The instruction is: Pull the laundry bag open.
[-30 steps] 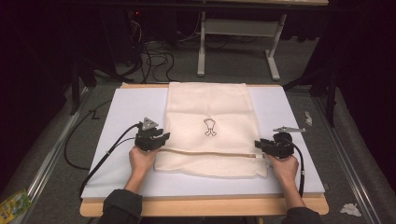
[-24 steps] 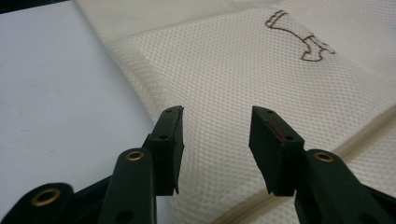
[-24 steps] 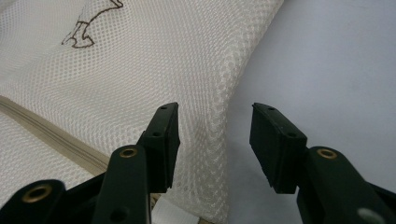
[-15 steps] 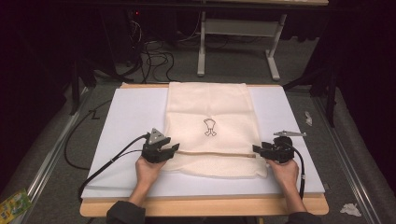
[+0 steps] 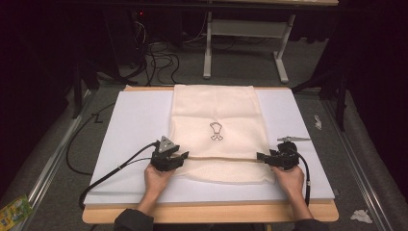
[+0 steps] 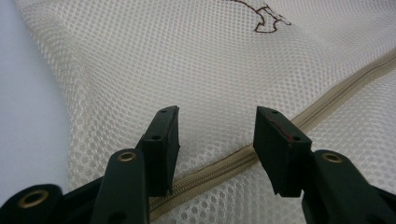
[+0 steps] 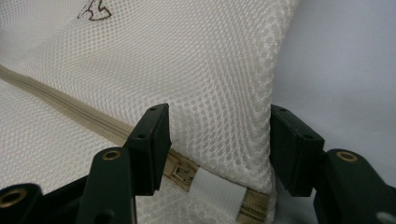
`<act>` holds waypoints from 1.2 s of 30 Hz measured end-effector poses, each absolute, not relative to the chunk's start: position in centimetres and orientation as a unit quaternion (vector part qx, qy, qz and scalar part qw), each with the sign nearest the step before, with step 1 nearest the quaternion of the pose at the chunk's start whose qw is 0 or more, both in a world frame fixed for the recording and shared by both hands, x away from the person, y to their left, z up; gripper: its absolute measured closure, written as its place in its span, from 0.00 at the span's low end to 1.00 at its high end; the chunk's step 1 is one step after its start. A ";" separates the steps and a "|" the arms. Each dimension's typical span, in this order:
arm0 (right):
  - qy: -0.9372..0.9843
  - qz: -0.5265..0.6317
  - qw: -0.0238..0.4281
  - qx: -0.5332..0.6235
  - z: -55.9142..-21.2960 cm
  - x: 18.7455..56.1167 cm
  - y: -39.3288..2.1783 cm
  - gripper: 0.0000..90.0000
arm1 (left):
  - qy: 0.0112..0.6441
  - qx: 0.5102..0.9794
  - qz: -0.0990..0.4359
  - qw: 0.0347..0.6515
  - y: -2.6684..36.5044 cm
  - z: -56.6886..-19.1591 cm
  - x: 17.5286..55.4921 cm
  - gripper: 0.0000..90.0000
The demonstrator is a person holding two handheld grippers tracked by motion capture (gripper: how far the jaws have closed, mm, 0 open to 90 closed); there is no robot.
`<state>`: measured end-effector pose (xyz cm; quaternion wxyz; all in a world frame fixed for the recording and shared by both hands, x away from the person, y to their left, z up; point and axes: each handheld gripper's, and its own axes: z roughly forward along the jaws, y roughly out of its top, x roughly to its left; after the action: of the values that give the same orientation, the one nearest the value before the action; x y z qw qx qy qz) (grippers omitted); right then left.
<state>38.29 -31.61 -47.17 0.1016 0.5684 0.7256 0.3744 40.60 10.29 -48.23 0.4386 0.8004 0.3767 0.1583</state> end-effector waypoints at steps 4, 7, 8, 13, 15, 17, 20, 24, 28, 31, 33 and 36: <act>0.734 0.363 0.102 0.564 -47.1 38.4 -31.2 0.53 | 0.387 0.804 0.145 0.427 10.2 -48.4 41.0 0.56; 0.745 0.350 0.114 0.556 -47.0 38.3 -30.8 0.57 | 0.394 0.806 0.142 0.418 10.1 -48.5 41.2 0.56; 0.750 0.344 0.119 0.552 -46.9 38.3 -30.6 0.59 | 0.393 0.807 0.144 0.417 10.1 -48.5 41.2 0.56; 0.771 0.312 0.145 0.536 -46.7 38.3 -29.9 0.73 | 0.370 0.823 0.177 0.393 9.2 -48.5 40.7 0.58; 0.777 0.306 0.155 0.528 -46.8 38.3 -29.8 0.82 | 0.372 0.823 0.173 0.394 9.2 -48.5 40.7 0.58; 0.778 0.308 0.157 0.524 -46.8 38.3 -29.8 0.90 | 0.373 0.822 0.172 0.394 9.2 -48.5 40.7 0.58; 0.777 0.325 0.141 0.521 -46.9 38.4 -30.3 0.96 | 0.372 0.822 0.172 0.394 9.2 -48.5 40.7 0.58; 0.777 0.342 0.145 0.509 -46.5 38.3 -30.5 0.97 | 0.374 0.822 0.168 0.396 9.3 -48.4 40.8 0.58; 0.767 0.366 0.142 0.508 -45.4 38.1 -31.0 0.97 | 0.377 0.821 0.150 0.403 9.3 -48.3 41.0 0.56; 0.769 0.367 0.148 0.502 -44.8 38.0 -30.9 0.97 | 0.376 0.819 0.144 0.408 9.2 -48.3 41.0 0.56; 0.773 0.365 0.150 0.497 -44.6 38.0 -30.8 0.97 | 0.379 0.818 0.141 0.409 9.2 -48.3 41.0 0.56; 0.769 0.375 0.145 0.497 -44.5 38.0 -31.1 0.97 | 0.382 0.814 0.128 0.418 9.1 -47.9 41.0 0.56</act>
<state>38.00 -31.06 -44.46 0.1449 0.4968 0.7689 0.3755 40.96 9.15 -47.93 0.4184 0.8139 0.3823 0.1277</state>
